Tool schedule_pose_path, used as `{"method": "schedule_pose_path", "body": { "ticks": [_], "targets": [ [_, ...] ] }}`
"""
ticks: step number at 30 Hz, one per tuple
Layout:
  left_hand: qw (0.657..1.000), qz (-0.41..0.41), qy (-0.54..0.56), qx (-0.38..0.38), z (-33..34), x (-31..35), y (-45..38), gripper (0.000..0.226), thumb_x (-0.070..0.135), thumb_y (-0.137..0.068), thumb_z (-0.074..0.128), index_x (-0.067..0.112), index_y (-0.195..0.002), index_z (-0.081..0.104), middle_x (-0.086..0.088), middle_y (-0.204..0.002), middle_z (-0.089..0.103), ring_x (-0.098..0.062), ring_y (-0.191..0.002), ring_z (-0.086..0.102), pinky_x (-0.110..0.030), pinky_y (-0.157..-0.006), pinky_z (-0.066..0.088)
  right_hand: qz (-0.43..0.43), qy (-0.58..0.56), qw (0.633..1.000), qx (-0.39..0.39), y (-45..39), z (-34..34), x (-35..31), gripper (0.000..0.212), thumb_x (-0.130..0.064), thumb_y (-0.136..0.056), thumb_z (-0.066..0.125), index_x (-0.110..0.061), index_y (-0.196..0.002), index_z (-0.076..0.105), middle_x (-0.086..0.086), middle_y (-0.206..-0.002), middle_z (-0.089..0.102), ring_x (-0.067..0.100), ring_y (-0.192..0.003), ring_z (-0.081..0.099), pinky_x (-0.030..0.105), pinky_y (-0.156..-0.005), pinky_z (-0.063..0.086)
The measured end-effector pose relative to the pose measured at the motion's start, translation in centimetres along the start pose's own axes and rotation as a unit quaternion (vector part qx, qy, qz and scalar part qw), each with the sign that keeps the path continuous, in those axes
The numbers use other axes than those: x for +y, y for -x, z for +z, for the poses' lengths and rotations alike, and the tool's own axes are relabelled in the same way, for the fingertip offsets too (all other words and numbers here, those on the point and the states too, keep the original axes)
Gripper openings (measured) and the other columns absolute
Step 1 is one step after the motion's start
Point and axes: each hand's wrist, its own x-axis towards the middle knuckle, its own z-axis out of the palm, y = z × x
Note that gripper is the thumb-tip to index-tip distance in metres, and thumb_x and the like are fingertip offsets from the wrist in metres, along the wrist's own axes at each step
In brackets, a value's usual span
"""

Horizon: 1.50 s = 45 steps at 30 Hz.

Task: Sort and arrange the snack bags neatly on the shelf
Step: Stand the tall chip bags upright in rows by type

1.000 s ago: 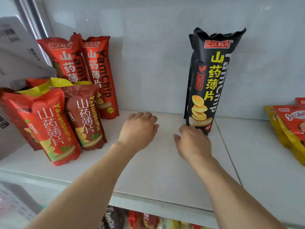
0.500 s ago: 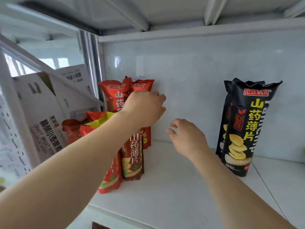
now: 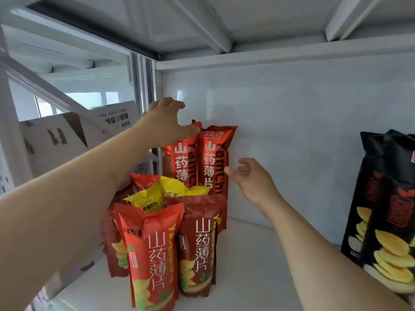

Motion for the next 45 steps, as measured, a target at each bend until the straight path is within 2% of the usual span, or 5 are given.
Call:
{"method": "schedule_pose_path", "body": {
  "ticks": [7, 13, 22, 33, 45],
  "targets": [
    [0.984, -0.072, 0.098, -0.13, 1.4, -3.6, -2.9, 0.112, 0.065, -0.071, 0.075, 0.024, -0.158, 0.018, -0.004, -0.163, 0.027, -0.028, -0.144, 0.035, -0.043, -0.115, 0.032, 0.035, -0.144, 0.988, -0.045, -5.5, 2.4, -0.7, 0.094, -0.049, -0.081, 0.075, -0.02, -0.154, 0.023, 0.006, -0.151, 0.043, 0.02, -0.126, 0.054, 0.027, -0.091, 0.044],
    [0.967, -0.063, 0.17, -0.181, 2.5, -5.2, -4.6, 0.12, 0.058, -0.053, 0.083, 0.023, -0.154, 0.029, -0.002, -0.147, 0.05, -0.022, -0.116, 0.057, -0.039, -0.106, 0.043, 0.024, -0.192, 0.981, -0.035, -7.8, 4.2, -0.6, 0.068, -0.044, -0.077, 0.08, -0.025, -0.133, 0.045, -0.011, -0.114, 0.061, 0.003, -0.092, 0.064, 0.024, -0.077, 0.05],
    [0.96, 0.021, 0.161, -0.229, 3.2, -5.2, -5.0, 0.094, 0.039, -0.066, 0.09, 0.021, -0.14, 0.035, 0.007, -0.108, 0.061, -0.01, -0.093, 0.062, -0.027, -0.075, 0.052, 0.032, -0.217, 0.976, 0.0, -8.2, 4.9, 0.0, 0.055, -0.036, -0.082, 0.079, -0.018, -0.127, 0.055, -0.003, -0.112, 0.072, 0.01, -0.09, 0.072, 0.023, -0.07, 0.055],
    [0.954, 0.092, 0.226, -0.175, 2.1, -2.9, -4.2, 0.07, 0.036, -0.069, 0.088, 0.024, -0.126, 0.048, 0.004, -0.112, 0.062, -0.013, -0.096, 0.063, -0.028, -0.079, 0.053, 0.016, -0.21, 0.977, 0.041, -5.6, 1.9, -0.8, 0.033, -0.031, -0.088, 0.073, -0.022, -0.118, 0.061, -0.01, -0.099, 0.072, -0.002, -0.074, 0.071, 0.01, -0.055, 0.05],
    [0.941, 0.178, 0.261, -0.121, -0.6, 8.3, -2.0, 0.011, 0.023, -0.089, 0.074, 0.027, -0.084, 0.064, 0.0, -0.094, 0.07, -0.013, -0.088, 0.066, -0.026, -0.073, 0.053, 0.012, -0.177, 0.978, 0.114, 0.6, -9.6, 1.2, 0.034, -0.038, -0.085, 0.075, -0.025, -0.115, 0.064, -0.011, -0.102, 0.074, 0.003, -0.084, 0.072, 0.02, -0.07, 0.053]
  ]
}}
